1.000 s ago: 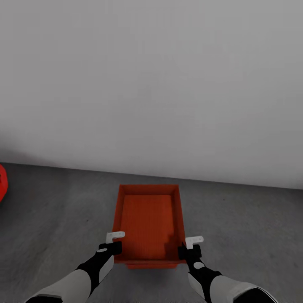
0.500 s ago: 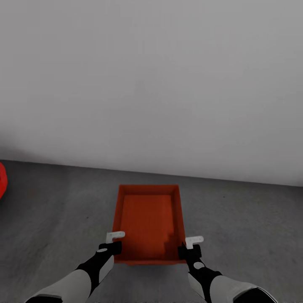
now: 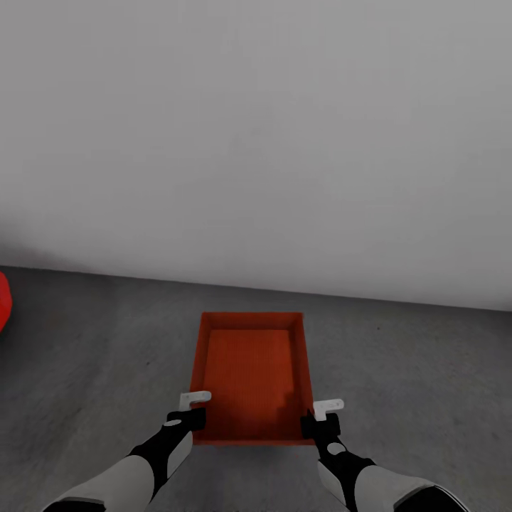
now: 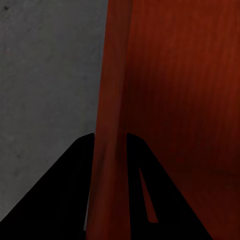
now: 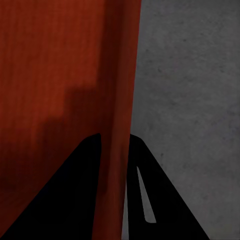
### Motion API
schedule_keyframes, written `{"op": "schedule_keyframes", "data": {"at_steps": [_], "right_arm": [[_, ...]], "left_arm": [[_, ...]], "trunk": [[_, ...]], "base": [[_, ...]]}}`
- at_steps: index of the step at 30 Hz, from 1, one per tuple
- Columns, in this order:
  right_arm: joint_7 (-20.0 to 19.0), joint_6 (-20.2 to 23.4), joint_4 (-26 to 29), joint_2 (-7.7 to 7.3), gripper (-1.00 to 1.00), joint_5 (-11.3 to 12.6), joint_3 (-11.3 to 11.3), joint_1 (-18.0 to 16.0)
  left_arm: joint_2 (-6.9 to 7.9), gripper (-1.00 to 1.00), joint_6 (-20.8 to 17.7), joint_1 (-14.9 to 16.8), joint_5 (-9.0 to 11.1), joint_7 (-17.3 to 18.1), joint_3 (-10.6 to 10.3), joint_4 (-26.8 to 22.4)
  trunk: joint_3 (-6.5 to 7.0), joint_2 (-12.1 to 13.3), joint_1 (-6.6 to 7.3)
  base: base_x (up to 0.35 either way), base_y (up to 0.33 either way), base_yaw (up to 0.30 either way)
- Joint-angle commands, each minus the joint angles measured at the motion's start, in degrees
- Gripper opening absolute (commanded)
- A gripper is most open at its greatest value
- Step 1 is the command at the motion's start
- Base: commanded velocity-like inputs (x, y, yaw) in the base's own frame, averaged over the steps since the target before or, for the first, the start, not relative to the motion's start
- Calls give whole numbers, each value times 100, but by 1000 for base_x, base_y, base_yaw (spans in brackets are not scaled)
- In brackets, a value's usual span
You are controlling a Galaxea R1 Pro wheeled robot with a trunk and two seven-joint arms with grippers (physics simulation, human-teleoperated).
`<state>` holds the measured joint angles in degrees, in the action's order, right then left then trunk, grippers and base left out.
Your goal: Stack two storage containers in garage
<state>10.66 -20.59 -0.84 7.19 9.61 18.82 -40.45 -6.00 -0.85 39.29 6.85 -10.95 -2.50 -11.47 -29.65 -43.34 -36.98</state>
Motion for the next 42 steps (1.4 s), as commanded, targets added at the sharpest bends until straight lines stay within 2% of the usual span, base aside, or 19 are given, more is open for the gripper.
{"op": "schedule_keyframes", "data": {"at_steps": [1,34,42], "right_arm": [[20,-77,12,2,-100,51,-115,-7],[22,-77,13,2,-100,54,-115,-7],[20,-77,13,2,-100,57,-115,-7]], "left_arm": [[51,-100,-12,-1,44,-65,47,13],[54,-100,-12,-1,44,-65,47,13],[59,-100,-12,-1,44,-65,47,18]], "trunk": [[-6,-5,-1],[-9,-5,-1],[-9,-5,-1]], "base": [[0,0,0],[16,0,0],[123,0,0]]}}
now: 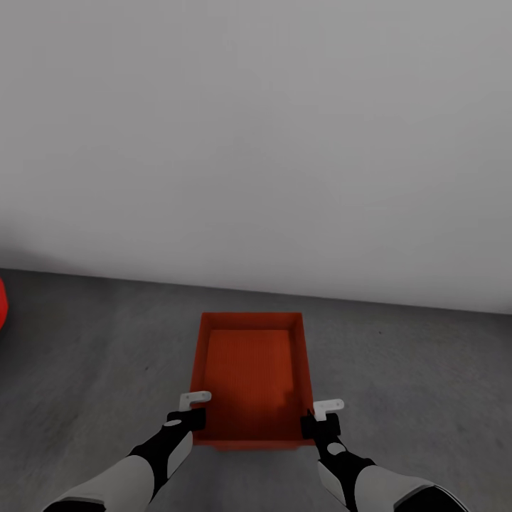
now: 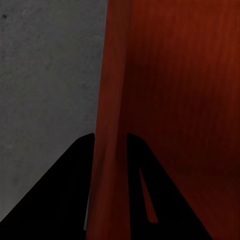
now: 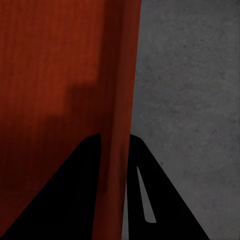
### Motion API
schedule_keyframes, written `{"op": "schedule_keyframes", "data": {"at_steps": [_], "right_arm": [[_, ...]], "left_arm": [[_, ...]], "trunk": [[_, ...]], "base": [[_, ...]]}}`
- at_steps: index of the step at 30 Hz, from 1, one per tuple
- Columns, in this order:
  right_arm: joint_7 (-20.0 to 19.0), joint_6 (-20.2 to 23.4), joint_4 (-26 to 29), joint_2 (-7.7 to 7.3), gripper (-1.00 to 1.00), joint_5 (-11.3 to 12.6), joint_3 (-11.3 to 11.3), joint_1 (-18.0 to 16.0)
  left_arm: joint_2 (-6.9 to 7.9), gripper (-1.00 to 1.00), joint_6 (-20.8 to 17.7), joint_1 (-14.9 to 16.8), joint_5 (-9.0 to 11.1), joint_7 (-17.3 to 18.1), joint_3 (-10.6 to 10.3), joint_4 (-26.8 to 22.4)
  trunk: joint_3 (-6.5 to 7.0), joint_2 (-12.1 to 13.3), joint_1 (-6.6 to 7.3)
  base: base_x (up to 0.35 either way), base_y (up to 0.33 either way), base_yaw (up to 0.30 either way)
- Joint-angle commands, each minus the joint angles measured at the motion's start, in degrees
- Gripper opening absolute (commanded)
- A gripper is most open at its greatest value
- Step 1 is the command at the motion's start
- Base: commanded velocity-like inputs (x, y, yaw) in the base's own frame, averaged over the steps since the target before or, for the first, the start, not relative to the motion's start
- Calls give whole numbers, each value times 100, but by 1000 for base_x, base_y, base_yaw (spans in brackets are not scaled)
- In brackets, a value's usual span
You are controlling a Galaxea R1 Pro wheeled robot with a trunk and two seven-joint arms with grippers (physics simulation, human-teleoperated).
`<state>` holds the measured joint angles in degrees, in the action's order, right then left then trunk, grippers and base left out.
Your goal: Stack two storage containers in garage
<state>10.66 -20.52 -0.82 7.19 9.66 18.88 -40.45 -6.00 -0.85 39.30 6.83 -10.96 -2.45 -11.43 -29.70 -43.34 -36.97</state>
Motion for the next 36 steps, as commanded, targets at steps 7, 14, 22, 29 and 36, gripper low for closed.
{"op": "schedule_keyframes", "data": {"at_steps": [7,14,22,29,36], "right_arm": [[21,-84,10,2,-100,52,-122,-7],[23,-84,11,2,-100,53,-122,-7],[21,-84,11,2,-100,50,-122,-7],[22,-84,11,2,-100,52,-122,-7],[21,-84,10,2,-100,53,-122,-7]], "left_arm": [[56,-100,-12,-1,47,-65,43,23],[56,-100,-12,-1,47,-65,43,13],[55,-100,-12,-1,47,-65,43,9],[55,-100,-12,-1,47,-65,43,9],[55,-100,-12,-1,47,-65,43,9]], "trunk": [[-5,-4,-2],[-37,-4,-2],[-103,-4,-2],[-113,-4,-2],[-113,-4,-2]], "base": [[32,0,0],[1,0,0],[0,0,0],[0,0,0],[0,0,0]]}}
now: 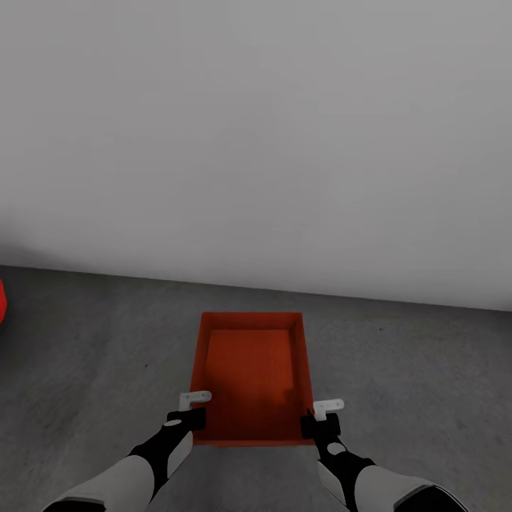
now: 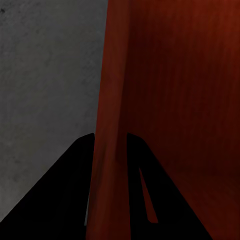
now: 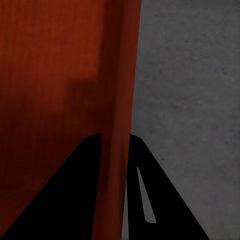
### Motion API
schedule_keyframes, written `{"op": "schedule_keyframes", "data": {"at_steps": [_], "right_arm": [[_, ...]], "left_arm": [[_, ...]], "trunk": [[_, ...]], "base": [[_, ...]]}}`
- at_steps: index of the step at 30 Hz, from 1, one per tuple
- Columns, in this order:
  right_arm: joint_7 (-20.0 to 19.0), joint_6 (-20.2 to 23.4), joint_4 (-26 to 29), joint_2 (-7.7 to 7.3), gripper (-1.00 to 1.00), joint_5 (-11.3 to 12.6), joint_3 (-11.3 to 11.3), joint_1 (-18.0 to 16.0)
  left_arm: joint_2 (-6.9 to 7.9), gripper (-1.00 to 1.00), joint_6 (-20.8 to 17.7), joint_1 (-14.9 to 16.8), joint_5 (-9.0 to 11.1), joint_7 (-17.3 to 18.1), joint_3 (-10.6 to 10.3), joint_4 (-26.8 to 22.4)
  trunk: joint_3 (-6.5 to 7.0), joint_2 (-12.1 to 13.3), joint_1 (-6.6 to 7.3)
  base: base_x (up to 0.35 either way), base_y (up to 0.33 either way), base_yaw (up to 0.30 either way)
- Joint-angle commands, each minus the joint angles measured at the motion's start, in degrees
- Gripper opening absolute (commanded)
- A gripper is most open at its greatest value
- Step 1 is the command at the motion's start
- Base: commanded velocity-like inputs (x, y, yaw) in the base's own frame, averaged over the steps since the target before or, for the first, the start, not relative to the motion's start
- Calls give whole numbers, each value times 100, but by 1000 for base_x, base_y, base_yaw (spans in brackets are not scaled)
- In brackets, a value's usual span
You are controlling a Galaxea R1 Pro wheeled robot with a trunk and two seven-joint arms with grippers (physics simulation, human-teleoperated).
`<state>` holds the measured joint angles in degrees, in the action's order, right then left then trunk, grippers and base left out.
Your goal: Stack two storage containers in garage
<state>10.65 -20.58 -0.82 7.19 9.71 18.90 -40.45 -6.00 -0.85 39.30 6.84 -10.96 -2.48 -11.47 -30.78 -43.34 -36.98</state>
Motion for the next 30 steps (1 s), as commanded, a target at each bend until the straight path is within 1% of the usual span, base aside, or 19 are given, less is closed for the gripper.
{"op": "schedule_keyframes", "data": {"at_steps": [1,11,24,30], "right_arm": [[22,-78,11,2,-100,48,-124,-7],[25,-77,12,2,-100,48,-124,-7],[24,-78,12,2,-100,48,-124,-7],[23,-78,12,2,-100,48,-124,-7]], "left_arm": [[55,-100,-12,-1,46,-65,46,13],[53,-100,-12,-1,46,-65,46,15],[54,-100,-12,-1,46,-65,46,28],[55,-100,-12,-1,46,-65,46,21]], "trunk": [[-5,-4,-1],[-5,-4,-1],[-5,-4,-1],[-20,-4,-1]], "base": [[0,0,0],[11,0,0],[140,0,0],[30,0,0]]}}
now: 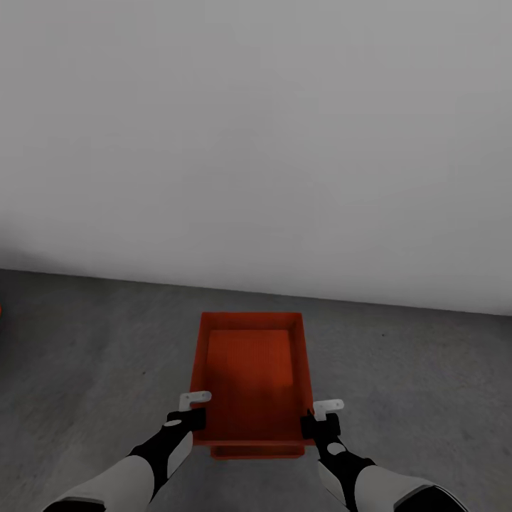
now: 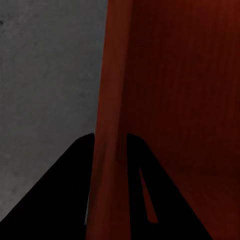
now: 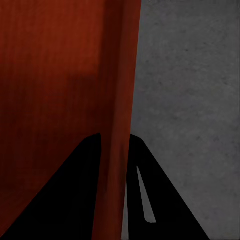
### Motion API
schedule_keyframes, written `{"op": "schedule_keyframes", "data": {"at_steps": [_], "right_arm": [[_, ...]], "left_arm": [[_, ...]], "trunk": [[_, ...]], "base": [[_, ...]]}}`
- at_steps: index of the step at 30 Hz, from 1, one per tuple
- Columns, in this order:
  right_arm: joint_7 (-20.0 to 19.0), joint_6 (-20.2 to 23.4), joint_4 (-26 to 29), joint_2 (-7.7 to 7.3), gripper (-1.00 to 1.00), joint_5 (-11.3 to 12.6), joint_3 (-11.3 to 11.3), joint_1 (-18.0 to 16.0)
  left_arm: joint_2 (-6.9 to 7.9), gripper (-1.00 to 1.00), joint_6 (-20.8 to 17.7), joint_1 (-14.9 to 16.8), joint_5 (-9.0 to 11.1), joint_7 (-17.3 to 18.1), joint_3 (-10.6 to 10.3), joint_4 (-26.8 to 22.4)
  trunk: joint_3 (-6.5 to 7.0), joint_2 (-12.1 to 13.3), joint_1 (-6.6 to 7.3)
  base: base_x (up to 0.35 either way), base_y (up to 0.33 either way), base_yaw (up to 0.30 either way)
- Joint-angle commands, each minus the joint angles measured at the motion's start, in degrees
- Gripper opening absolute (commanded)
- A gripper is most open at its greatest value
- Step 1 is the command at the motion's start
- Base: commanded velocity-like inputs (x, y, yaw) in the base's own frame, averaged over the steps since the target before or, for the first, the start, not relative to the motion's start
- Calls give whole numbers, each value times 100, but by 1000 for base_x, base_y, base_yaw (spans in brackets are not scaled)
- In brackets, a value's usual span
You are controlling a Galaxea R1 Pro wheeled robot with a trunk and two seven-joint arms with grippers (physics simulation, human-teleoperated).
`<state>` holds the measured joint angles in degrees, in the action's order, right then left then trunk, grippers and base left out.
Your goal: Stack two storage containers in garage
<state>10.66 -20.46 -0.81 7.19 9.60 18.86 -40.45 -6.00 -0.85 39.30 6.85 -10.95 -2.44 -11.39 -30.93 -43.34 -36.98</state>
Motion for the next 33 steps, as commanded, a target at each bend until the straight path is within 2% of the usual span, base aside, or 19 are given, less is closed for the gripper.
{"op": "schedule_keyframes", "data": {"at_steps": [1,24,33], "right_arm": [[23,-90,10,2,-100,59,-120,-7],[19,-90,10,2,-100,54,-120,-7],[22,-90,10,2,-100,59,-120,-7]], "left_arm": [[55,-100,-12,-1,45,-65,41,10],[49,-100,-12,-1,45,-65,41,6],[47,-100,-12,-1,45,-65,39,6]], "trunk": [[-12,-5,-1],[-204,-5,-1],[-219,-5,-1]], "base": [[5,0,0],[0,0,0],[0,0,0]]}}
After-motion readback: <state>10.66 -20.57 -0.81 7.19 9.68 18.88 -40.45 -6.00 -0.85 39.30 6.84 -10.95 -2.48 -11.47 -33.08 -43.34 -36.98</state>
